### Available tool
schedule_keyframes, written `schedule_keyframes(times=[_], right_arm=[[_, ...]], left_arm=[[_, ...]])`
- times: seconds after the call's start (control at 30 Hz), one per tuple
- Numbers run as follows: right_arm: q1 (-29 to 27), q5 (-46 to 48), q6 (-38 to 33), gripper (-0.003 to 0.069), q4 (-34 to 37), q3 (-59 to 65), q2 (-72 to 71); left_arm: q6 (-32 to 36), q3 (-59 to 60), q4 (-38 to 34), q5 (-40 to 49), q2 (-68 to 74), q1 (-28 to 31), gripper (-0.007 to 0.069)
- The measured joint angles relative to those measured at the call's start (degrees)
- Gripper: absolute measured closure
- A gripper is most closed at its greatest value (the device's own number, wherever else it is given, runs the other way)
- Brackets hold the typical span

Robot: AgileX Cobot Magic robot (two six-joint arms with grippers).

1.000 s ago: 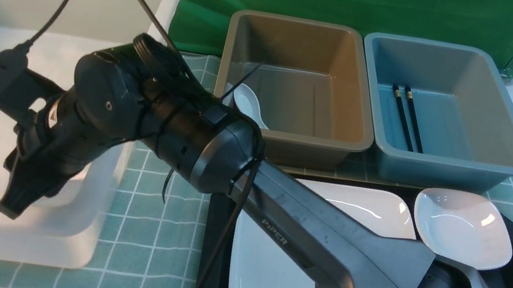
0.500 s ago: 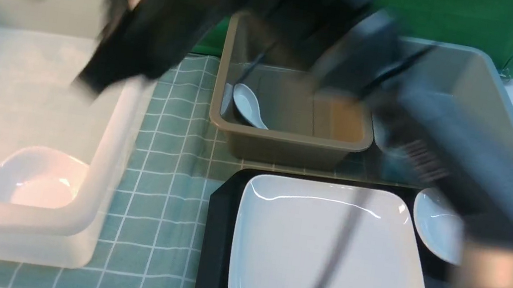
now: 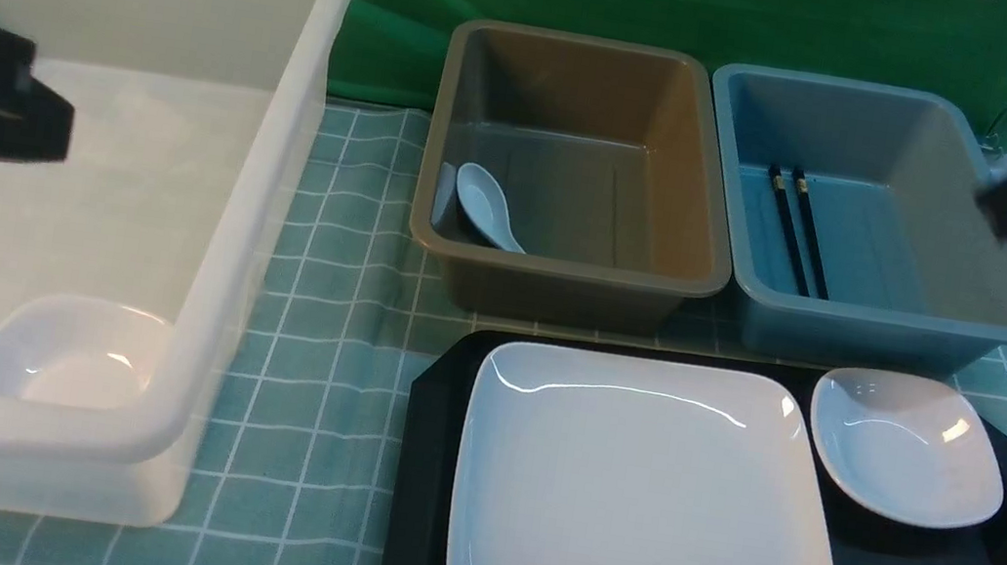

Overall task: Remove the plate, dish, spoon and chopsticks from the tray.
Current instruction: Use the right arm to grab a small plate from the dinner plate

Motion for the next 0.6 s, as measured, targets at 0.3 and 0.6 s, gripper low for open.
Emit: schedule_keyframes(times=[0.3,0.6], right_arm=[[-1.4,-25.5,-2.6,0.0107,-2.1,27.3,7.2],[-1.4,-30.2,-0.4,0.0117,-6.7,27.7,14.3]], left_arm=[[0.0,0.0,0.9,-0.7,2.3,-1.8,0.0613],[0.0,0.0,2.9,-0.4,2.4,-1.8,0.0613]])
